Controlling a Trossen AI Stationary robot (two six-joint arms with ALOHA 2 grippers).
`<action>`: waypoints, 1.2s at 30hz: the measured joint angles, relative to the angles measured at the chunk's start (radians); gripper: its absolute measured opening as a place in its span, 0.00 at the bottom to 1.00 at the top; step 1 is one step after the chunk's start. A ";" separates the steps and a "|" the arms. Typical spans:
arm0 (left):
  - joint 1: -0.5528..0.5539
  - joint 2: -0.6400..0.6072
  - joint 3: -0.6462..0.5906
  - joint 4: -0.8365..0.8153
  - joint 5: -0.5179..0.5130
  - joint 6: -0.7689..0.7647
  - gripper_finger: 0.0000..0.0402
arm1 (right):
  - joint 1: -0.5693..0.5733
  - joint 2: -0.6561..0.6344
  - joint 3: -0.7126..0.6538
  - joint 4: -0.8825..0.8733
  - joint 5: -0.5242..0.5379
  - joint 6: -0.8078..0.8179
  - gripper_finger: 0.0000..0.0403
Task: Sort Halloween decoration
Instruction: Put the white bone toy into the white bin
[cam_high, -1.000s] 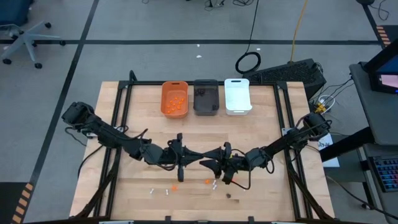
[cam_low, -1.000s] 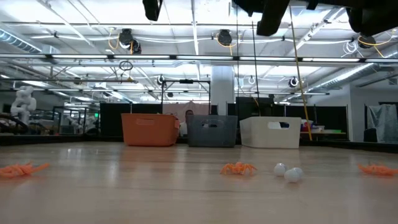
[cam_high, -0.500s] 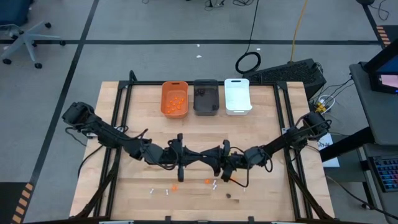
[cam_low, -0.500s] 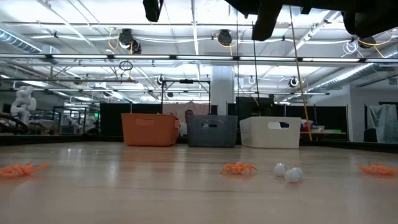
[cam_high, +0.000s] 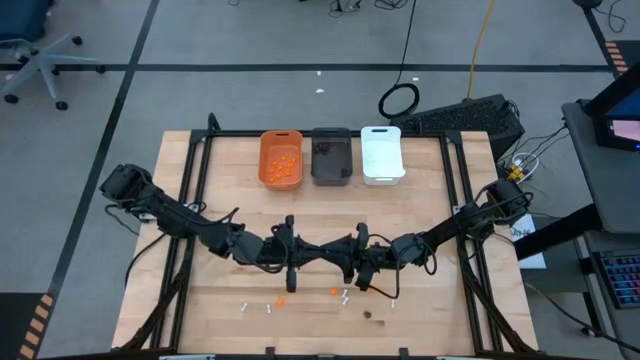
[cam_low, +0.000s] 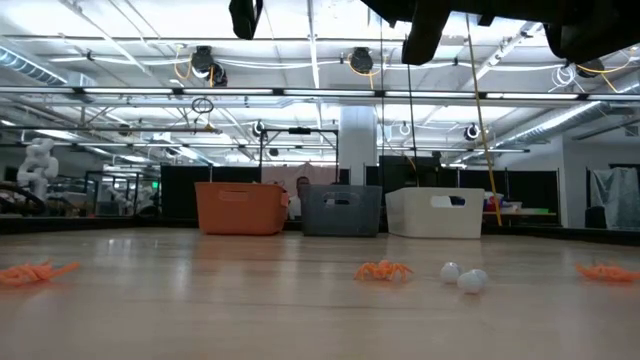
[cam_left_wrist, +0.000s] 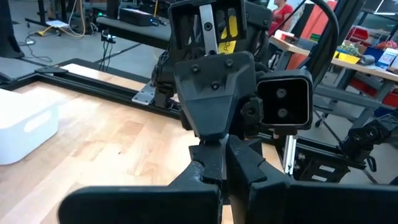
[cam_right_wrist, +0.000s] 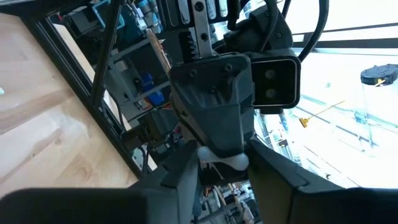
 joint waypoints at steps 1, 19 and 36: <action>0.000 0.000 0.000 -0.002 0.000 0.000 0.00 | 0.000 0.000 0.000 -0.002 0.000 0.000 0.29; 0.000 0.000 0.000 -0.020 0.015 0.000 0.05 | 0.003 0.001 0.000 -0.014 0.000 0.002 0.17; -0.001 0.001 0.000 -0.046 0.076 -0.023 0.15 | 0.010 0.001 0.000 -0.017 -0.003 0.001 0.09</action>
